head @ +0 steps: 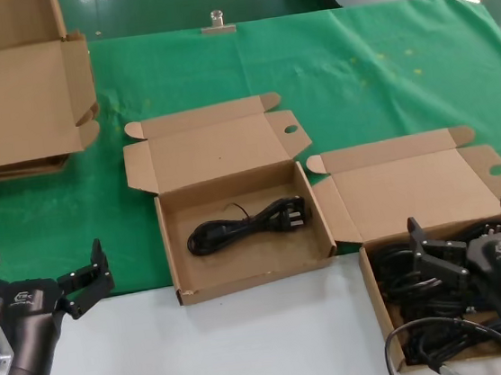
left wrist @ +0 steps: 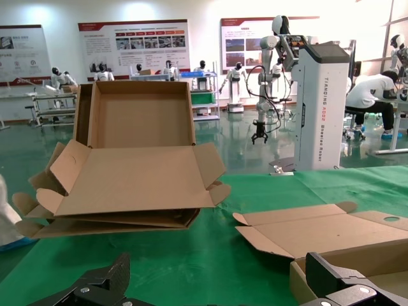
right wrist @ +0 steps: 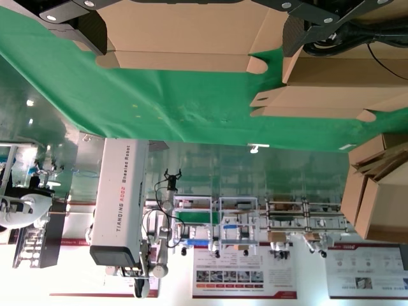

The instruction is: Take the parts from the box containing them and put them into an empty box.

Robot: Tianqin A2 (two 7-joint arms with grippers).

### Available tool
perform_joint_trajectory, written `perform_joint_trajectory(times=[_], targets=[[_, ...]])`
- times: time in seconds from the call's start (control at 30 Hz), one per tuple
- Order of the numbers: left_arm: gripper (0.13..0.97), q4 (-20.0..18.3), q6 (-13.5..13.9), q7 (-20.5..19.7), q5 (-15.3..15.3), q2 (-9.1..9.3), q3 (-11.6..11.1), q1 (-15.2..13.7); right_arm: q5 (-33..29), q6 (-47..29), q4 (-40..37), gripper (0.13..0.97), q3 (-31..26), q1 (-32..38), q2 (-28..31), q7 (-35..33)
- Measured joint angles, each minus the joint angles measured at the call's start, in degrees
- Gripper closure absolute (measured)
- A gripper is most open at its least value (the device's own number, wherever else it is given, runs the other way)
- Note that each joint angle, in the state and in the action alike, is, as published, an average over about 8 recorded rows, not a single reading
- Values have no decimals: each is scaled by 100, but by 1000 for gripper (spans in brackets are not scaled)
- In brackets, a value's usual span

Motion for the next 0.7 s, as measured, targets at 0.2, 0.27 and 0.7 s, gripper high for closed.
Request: perform_joint_trajectory(times=[0.2,0.27,0.7], targets=[[132,0,0,0,0,0,0,0,0,0,0,129,0,0,0,0],[132,0,0,0,0,0,0,0,0,0,0,129,0,0,0,0],[132,0,0,0,0,0,0,0,0,0,0,129,0,0,0,0]])
